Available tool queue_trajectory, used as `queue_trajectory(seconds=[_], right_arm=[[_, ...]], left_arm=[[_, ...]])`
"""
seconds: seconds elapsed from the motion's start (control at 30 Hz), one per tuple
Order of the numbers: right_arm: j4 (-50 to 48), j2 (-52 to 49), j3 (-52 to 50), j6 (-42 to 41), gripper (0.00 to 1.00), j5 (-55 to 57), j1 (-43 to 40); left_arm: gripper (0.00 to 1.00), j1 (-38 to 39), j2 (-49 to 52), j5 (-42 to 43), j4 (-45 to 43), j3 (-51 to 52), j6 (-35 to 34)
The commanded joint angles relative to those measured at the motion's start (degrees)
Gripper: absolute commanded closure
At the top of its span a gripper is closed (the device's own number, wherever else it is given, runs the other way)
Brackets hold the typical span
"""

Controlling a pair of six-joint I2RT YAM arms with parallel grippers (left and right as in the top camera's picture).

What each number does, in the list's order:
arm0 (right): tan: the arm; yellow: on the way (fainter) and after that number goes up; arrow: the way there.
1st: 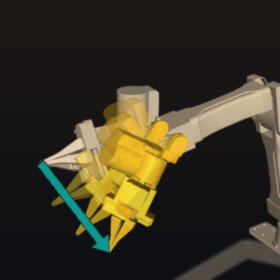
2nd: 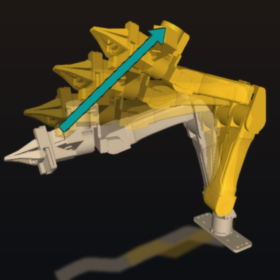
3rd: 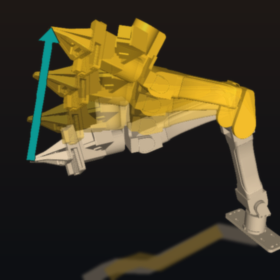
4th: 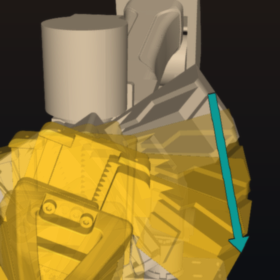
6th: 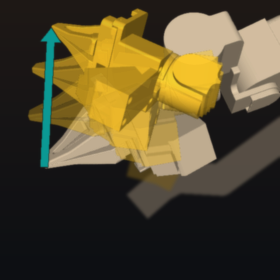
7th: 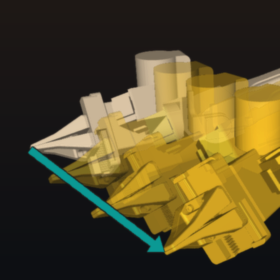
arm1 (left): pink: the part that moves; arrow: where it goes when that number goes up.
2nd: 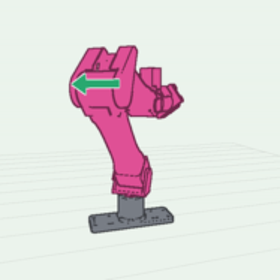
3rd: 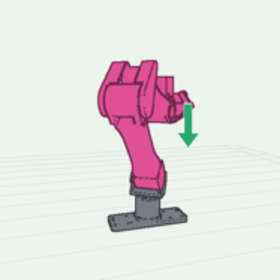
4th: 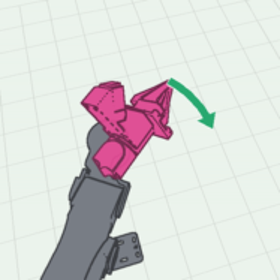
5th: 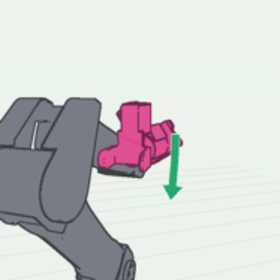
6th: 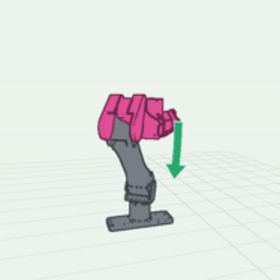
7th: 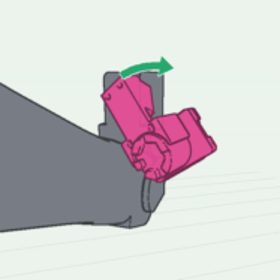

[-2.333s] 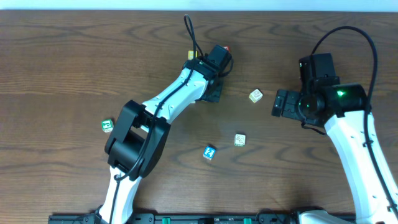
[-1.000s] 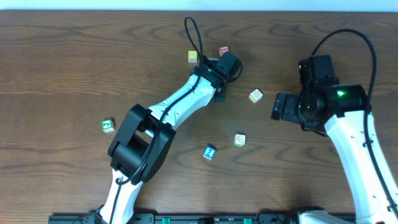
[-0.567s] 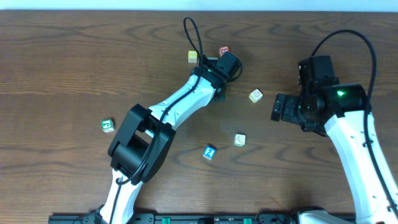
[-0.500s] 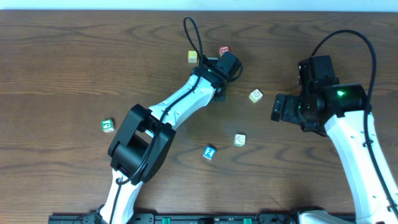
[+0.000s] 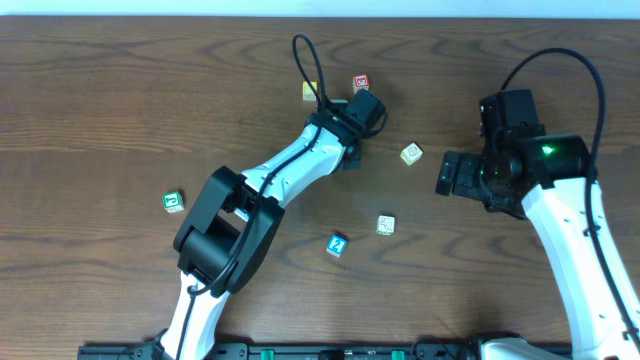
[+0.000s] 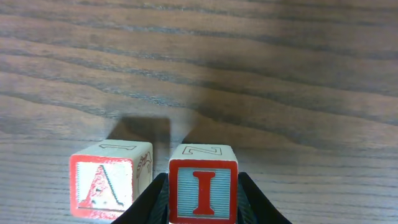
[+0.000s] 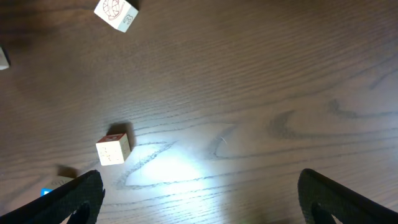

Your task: Spell out Ai2

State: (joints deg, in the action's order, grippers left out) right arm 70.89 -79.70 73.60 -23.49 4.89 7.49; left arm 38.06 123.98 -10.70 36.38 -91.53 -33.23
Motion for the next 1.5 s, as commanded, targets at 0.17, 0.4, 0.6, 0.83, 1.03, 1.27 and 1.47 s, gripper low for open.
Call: queue_trajectory(seconds=[0.17,0.4,0.6,0.83,1.03,1.27,1.47], right_arm=[[0.1,0.7,0.5,-0.7,0.01,0.0,0.3],[0.1,0.7,0.5,-0.7,0.01,0.0,0.3],[0.1,0.7,0.5,-0.7,0.01,0.0,0.3],[0.1,0.7,0.5,-0.7,0.01,0.0,0.3],[0.1,0.7,0.5,-0.7,0.01,0.0,0.3],[0.1,0.7,0.5,-0.7,0.01,0.1,0.3],[0.1,0.7,0.5,-0.7,0.01,0.7,0.3]], left_arm=[[0.71,0.2,0.5,-0.2,-0.9,0.8,-0.6],[0.57,0.2,0.5,-0.4,-1.0,0.8,-0.6],[0.56,0.2,0.3,-0.4,-2.4,0.7,1.5],[0.57,0.2,-1.0,-0.4,-2.6,0.6,1.7],[0.59,0.2,-5.0,-0.8,-1.3,0.6,4.2],[0.58,0.3,-13.2,-7.8,4.0,0.6,5.0],[0.51,-0.2,-16.8,-8.0,15.3,0.7,13.6]])
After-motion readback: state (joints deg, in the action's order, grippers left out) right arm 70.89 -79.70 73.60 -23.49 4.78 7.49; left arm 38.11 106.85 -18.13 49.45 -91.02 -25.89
